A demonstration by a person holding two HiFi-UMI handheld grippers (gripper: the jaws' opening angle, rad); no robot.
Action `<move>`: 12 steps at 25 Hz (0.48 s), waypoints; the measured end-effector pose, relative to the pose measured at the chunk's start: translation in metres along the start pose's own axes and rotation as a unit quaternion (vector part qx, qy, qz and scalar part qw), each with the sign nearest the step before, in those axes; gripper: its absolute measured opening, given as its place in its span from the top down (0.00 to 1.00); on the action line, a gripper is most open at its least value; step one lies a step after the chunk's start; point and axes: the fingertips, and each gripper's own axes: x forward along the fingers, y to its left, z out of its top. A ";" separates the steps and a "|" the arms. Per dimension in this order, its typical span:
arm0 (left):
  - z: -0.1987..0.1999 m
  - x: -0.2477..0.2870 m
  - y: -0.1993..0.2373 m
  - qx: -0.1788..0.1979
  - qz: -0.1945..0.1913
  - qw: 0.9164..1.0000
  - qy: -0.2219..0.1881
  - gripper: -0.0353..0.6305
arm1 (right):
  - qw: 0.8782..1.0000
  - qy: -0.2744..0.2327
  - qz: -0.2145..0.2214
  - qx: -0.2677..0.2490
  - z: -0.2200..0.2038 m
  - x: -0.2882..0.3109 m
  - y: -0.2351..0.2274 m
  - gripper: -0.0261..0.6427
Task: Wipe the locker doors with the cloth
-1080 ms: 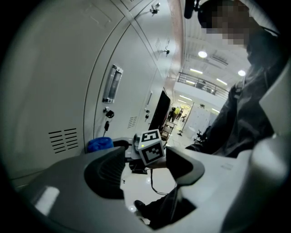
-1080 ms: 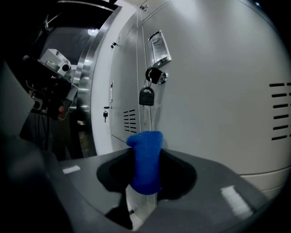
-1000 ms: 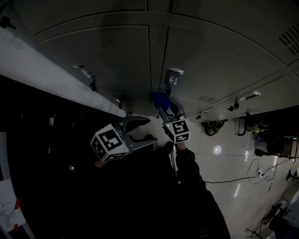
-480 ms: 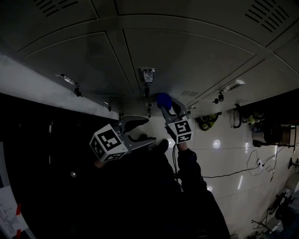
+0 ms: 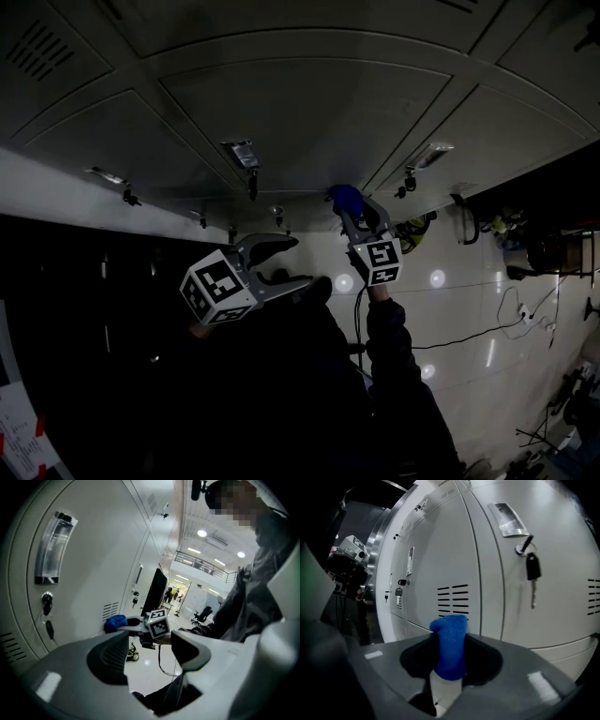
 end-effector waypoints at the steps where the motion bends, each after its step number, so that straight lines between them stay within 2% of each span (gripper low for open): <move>1: 0.002 0.004 -0.001 0.001 -0.001 1.000 0.000 0.55 | 1.000 0.000 -0.004 0.002 -0.001 -0.004 -0.007 0.77; 7: 0.007 0.015 -0.004 0.001 0.001 1.000 0.003 0.55 | 1.000 0.004 -0.021 0.013 -0.009 -0.019 -0.035 0.77; 12: 0.008 0.017 -0.004 -0.001 0.000 1.000 0.002 0.55 | 1.000 0.006 -0.006 0.013 -0.005 -0.026 -0.023 0.77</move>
